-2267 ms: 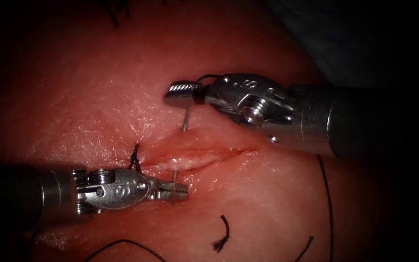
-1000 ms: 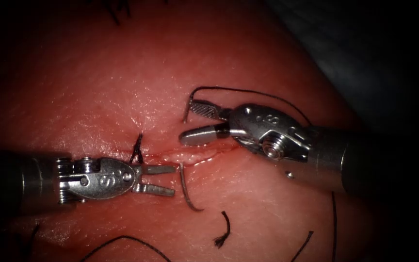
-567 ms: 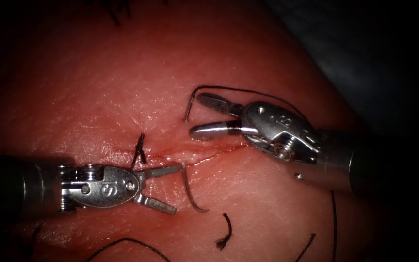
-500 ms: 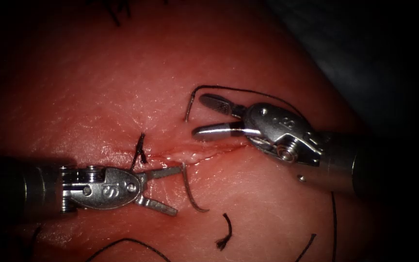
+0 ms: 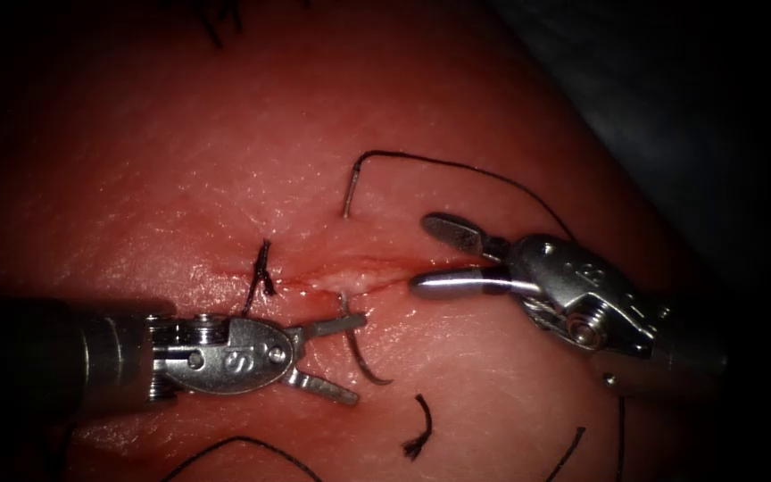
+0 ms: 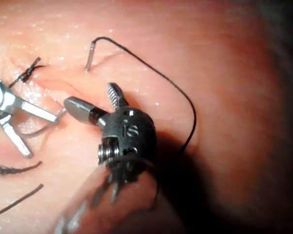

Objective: Wound Closure
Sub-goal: Use the left gripper to pull the needle through the tissue

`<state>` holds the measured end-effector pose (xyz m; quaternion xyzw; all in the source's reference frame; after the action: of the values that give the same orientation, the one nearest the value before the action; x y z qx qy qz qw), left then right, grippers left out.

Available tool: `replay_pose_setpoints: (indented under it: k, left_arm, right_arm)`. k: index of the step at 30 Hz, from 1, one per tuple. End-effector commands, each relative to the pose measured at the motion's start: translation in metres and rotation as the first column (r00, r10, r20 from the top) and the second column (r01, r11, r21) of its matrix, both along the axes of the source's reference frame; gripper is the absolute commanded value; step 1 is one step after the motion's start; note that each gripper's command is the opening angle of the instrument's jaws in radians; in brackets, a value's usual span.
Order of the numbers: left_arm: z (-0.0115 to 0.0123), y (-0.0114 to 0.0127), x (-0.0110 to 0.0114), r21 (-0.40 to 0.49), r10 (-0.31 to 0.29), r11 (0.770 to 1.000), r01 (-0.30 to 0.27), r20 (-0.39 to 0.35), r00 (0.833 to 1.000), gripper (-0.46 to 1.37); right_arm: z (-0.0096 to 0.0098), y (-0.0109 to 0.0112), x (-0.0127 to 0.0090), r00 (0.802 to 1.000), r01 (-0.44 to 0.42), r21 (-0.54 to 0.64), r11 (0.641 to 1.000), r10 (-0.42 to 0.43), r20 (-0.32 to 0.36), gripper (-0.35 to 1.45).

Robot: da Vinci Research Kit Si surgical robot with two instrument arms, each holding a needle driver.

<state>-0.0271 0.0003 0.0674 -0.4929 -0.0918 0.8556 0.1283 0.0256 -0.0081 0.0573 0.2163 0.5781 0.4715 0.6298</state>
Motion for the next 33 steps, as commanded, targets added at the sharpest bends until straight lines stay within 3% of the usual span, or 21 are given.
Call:
replay_pose_setpoints:
  k: [1, 5, 8, 9, 10, 11, 12, 20, 25, 26, 28, 31, 33]
  left_arm:
    - [0.0001, 0.0001, -0.0002, 0.002, -0.001, 1.0, 0.001, -0.003, 1.0, 0.32]
    - [0.0002, 0.0002, -0.0007, 0.006, -0.009, 1.0, 0.009, -0.002, 1.0, 0.2]
    - [0.0004, 0.0004, -0.0008, 0.016, -0.016, 1.0, 0.016, -0.001, 1.0, -0.08]
    - [0.0004, 0.0005, -0.0009, 0.016, -0.016, 1.0, 0.016, 0.0, 1.0, -0.21]
    - [0.0005, 0.0005, -0.0008, 0.02, -0.023, 1.0, 0.023, 0.004, 1.0, -0.35]
    - [0.0006, 0.0006, -0.0008, 0.025, -0.025, 0.999, 0.025, 0.004, 1.0, -0.35]
    - [0.0006, 0.0008, -0.0007, 0.031, -0.029, 0.999, 0.029, 0.007, 1.0, -0.35]
    - [-0.0002, 0.0021, -0.0001, 0.12, -0.073, 0.99, 0.071, 0.015, 0.997, -0.35]
    - [-0.0012, 0.0033, 0.0003, 0.253, -0.1, 0.964, 0.082, 0.059, 0.993, -0.35]
    - [-0.0018, 0.004, 0.0005, 0.3, -0.113, 0.95, 0.083, 0.081, 0.99, -0.35]
    - [-0.0022, 0.0044, 0.0006, 0.32, -0.12, 0.944, 0.084, 0.093, 0.988, -0.35]
    - [-0.0037, 0.0061, 0.0011, 0.409, -0.144, 0.91, 0.072, 0.15, 0.978, -0.35]
    - [-0.0049, 0.0074, 0.0014, 0.485, -0.17, 0.872, 0.061, 0.183, 0.968, -0.35]
  right_arm:
    - [-0.0004, -0.0004, 0.0, 1.0, -0.022, 0.013, 1.0, 0.022, 0.004, 0.87]
    - [-0.0011, -0.0015, -0.0007, 0.999, -0.032, 0.014, 0.999, 0.031, 0.02, 0.8]
    - [-0.0015, -0.0028, -0.0016, 0.999, -0.03, 0.006, 1.0, 0.03, 0.024, 0.67]
    - [-0.0015, -0.0032, -0.0019, 0.999, -0.021, 0.005, 1.0, 0.021, 0.027, 0.5]
    - [-0.0015, -0.0039, -0.0022, 0.999, 0.005, 0.009, 1.0, -0.005, 0.041, 0.11]
    - [-0.0015, -0.0043, -0.0025, 0.998, 0.031, 0.016, 0.999, -0.032, 0.058, -0.23]
    - [-0.0015, -0.0049, -0.0027, 0.994, 0.061, 0.026, 0.998, -0.063, 0.089, -0.35]
    - [-0.0004, -0.0068, -0.0023, 0.961, 0.123, 0.007, 0.992, -0.121, 0.248, -0.35]
    - [0.001, -0.0065, -0.0012, 0.933, 0.16, -0.034, 0.986, -0.14, 0.333, -0.35]
    - [0.0014, -0.0066, -0.0008, 0.924, 0.169, -0.043, 0.985, -0.143, 0.354, -0.35]
    - [0.0017, -0.0067, -0.0006, 0.92, 0.17, -0.046, 0.984, -0.142, 0.365, -0.35]
    - [0.0024, -0.0072, -0.0002, 0.914, 0.179, -0.049, 0.983, -0.147, 0.378, -0.35]
    - [0.0028, -0.0075, -0.0001, 0.912, 0.187, -0.061, 0.981, -0.15, 0.383, -0.35]
